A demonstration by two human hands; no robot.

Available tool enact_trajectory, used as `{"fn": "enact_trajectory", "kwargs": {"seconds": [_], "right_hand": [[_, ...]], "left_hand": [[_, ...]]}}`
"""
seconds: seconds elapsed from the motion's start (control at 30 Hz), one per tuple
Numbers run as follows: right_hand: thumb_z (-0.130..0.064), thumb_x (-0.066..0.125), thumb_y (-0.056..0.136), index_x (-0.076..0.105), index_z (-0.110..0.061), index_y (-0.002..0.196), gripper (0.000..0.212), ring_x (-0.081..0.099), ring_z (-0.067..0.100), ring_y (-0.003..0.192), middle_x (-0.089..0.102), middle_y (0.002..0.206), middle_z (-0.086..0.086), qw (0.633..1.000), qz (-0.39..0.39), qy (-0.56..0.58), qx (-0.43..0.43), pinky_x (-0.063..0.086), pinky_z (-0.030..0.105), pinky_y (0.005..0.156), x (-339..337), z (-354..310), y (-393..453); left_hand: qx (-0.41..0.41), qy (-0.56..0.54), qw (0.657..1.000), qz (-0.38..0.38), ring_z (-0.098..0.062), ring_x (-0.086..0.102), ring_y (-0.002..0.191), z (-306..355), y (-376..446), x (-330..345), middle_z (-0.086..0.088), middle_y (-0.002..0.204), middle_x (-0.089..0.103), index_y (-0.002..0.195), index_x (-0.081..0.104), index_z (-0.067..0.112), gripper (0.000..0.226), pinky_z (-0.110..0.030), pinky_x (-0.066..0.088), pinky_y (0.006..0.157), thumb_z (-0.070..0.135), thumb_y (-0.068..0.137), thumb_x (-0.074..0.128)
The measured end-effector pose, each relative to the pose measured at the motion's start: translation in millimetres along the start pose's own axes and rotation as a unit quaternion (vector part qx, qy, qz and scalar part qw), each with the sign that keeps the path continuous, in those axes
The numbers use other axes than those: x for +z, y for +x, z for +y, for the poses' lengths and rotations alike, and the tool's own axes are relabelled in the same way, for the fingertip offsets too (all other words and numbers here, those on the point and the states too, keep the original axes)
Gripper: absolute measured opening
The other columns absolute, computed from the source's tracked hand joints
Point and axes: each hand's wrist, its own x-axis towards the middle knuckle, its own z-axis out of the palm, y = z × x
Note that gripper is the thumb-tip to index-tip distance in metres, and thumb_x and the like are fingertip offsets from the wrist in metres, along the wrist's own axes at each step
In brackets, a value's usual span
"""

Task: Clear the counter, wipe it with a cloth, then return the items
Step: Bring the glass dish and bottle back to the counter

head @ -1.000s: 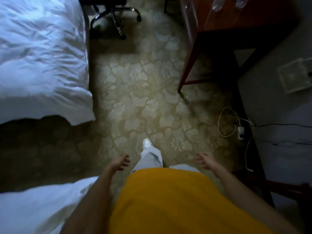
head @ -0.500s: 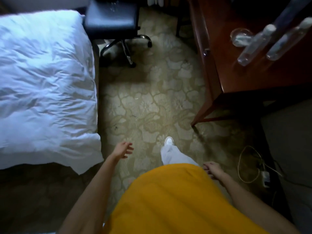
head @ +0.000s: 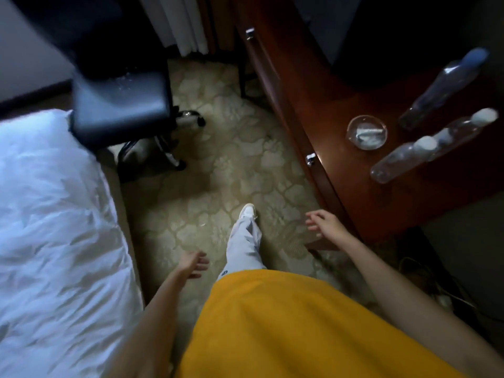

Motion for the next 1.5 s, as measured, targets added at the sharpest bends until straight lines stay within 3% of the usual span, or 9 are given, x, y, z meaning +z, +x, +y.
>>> {"fn": "enact_trajectory", "kwargs": {"seconds": [0.17, 0.27, 0.43, 0.7, 0.8, 0.93, 1.13, 1.4, 1.5], "right_hand": [[-0.023, 0.045, 0.11, 0.063, -0.011, 0.128, 0.029, 0.07, 0.026, 0.096, 0.072, 0.114, 0.01, 0.984, 0.073, 0.087, 0.135, 0.047, 0.031, 0.068, -1.1, 38.7, -5.7], [-0.021, 0.048, 0.109, 0.063, -0.009, 0.128, 0.028, 0.071, 0.022, 0.091, 0.072, 0.104, 0.005, 0.964, 0.126, 0.162, 0.17, 0.054, 0.035, 0.075, 4.9, 36.5, -9.9], [-0.03, 0.057, 0.104, 0.069, -0.021, 0.119, 0.021, 0.075, 0.018, 0.095, 0.077, 0.106, 0.0, 0.933, 0.233, 0.252, 0.105, 0.061, 0.038, 0.086, 13.9, -5.9, -24.0], [-0.042, 0.085, 0.08, 0.069, -0.025, 0.111, 0.039, 0.069, 0.008, 0.089, 0.074, 0.097, -0.006, 0.818, 0.492, 0.296, 0.012, 0.055, 0.019, 0.077, -17.3, -57.0, -34.8], [-0.051, 0.093, 0.066, 0.055, -0.025, 0.126, 0.076, 0.066, 0.007, 0.103, 0.064, 0.12, -0.006, 0.785, 0.533, 0.316, 0.018, 0.055, 0.023, 0.083, -32.9, -57.0, -31.0], [-0.051, 0.098, 0.054, 0.038, -0.025, 0.143, 0.111, 0.055, 0.009, 0.128, 0.049, 0.145, -0.003, 0.774, 0.548, 0.316, 0.022, 0.05, 0.025, 0.095, -57.9, -59.4, -17.5], [-0.045, 0.102, 0.047, 0.037, -0.026, 0.146, 0.12, 0.045, 0.006, 0.14, 0.048, 0.15, -0.006, 0.765, 0.539, 0.35, -0.025, 0.039, 0.036, 0.119, -95.6, -74.0, 9.2], [-0.037, 0.103, 0.049, 0.052, -0.029, 0.137, 0.102, 0.059, 0.009, 0.125, 0.063, 0.132, -0.005, 0.751, 0.544, 0.37, -0.06, 0.048, 0.027, 0.107, -108.2, -77.5, 25.5], [-0.036, 0.102, 0.05, 0.056, -0.026, 0.129, 0.092, 0.065, 0.006, 0.114, 0.069, 0.12, -0.007, 0.752, 0.531, 0.388, -0.053, 0.052, 0.028, 0.101, -113.4, -76.1, 27.4]], "left_hand": [[0.145, 0.099, 0.982, -0.069, -0.03, 0.071, 0.101, 219.9, 34.8, -5.1, -0.011, 0.111, 0.075, 0.118, 0.067, 0.014, 0.031, -0.039, 0.052, 0.087, 0.03, 0.107, 0.043], [0.206, 0.164, 0.959, -0.104, -0.025, 0.068, 0.096, 331.8, 43.4, 5.1, -0.012, 0.118, 0.074, 0.121, 0.065, 0.016, 0.031, -0.031, 0.047, 0.078, 0.032, 0.108, 0.042], [0.255, 0.256, 0.913, -0.188, -0.028, 0.071, 0.104, 423.0, 29.0, 57.1, -0.008, 0.119, 0.075, 0.128, 0.066, 0.014, 0.038, -0.034, 0.05, 0.082, 0.04, 0.105, 0.048], [0.377, 0.287, 0.813, -0.339, -0.028, 0.076, 0.101, 482.4, -44.5, 185.3, -0.006, 0.119, 0.073, 0.126, 0.065, 0.019, 0.057, -0.055, 0.059, 0.092, 0.047, 0.081, 0.084], [0.438, 0.312, 0.786, -0.304, -0.012, 0.067, 0.11, 496.2, -54.6, 232.3, 0.008, 0.128, 0.056, 0.131, 0.055, 0.018, 0.089, -0.036, 0.062, 0.088, 0.059, 0.062, 0.092], [0.403, 0.311, 0.828, -0.233, -0.017, 0.068, 0.089, 505.5, -28.1, 287.1, -0.013, 0.126, 0.055, 0.127, 0.055, 0.007, 0.083, -0.05, 0.064, 0.078, 0.072, 0.078, 0.07], [0.341, 0.301, 0.862, -0.225, -0.034, 0.075, 0.084, 490.5, 59.2, 340.9, -0.017, 0.093, 0.073, 0.093, 0.058, 0.019, 0.055, -0.055, 0.064, 0.072, 0.073, 0.089, 0.047], [0.341, 0.279, 0.884, -0.154, -0.043, 0.073, 0.087, 480.3, 78.4, 362.1, -0.01, 0.075, 0.073, 0.081, 0.075, 0.021, 0.047, -0.056, 0.061, 0.082, 0.063, 0.079, 0.055], [0.363, 0.298, 0.875, -0.119, -0.027, 0.07, 0.078, 480.4, 3.5, 346.6, -0.009, 0.08, 0.075, 0.095, 0.079, 0.014, 0.03, -0.032, 0.055, 0.074, 0.037, 0.098, 0.059]]}}
